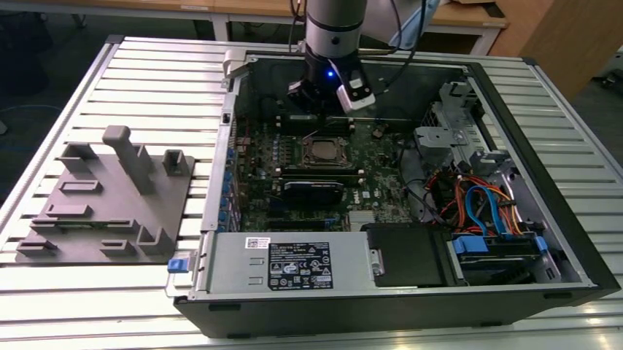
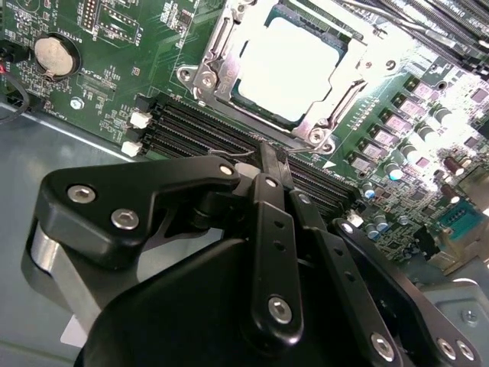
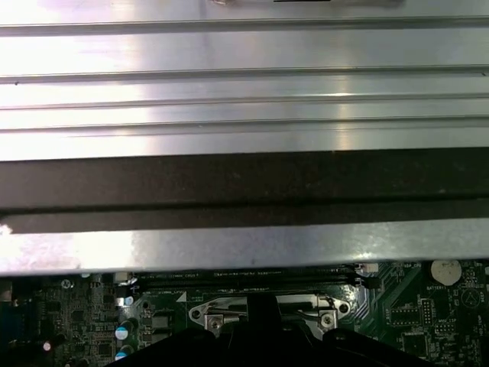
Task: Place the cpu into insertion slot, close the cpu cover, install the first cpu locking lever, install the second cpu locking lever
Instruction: 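Install the first cpu locking lever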
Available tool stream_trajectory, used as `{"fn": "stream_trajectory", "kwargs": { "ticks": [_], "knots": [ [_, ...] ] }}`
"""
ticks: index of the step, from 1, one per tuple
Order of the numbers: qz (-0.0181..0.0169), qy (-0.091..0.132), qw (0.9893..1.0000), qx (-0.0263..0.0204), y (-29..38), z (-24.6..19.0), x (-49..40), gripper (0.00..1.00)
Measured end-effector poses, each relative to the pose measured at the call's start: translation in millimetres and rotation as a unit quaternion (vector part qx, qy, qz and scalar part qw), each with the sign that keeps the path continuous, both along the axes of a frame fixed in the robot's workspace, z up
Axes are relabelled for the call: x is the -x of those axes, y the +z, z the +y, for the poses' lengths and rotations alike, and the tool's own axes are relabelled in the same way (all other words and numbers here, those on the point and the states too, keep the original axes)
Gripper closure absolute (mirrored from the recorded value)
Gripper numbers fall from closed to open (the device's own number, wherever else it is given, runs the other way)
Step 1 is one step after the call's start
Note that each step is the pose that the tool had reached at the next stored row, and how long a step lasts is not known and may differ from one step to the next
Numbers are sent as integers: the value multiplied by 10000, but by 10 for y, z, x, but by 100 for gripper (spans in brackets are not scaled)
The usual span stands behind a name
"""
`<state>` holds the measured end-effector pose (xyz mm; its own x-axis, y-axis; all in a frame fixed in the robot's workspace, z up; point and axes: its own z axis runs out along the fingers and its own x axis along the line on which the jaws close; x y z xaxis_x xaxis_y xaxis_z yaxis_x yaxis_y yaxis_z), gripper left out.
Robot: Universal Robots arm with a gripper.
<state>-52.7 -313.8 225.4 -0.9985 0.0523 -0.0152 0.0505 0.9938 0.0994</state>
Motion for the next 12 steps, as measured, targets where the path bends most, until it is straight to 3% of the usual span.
{"fn": "stream_trajectory", "kwargs": {
  "ticks": [12],
  "knots": [
    [0, 0, 10000, 0, -17, 30, -45, 90]
  ]
}}
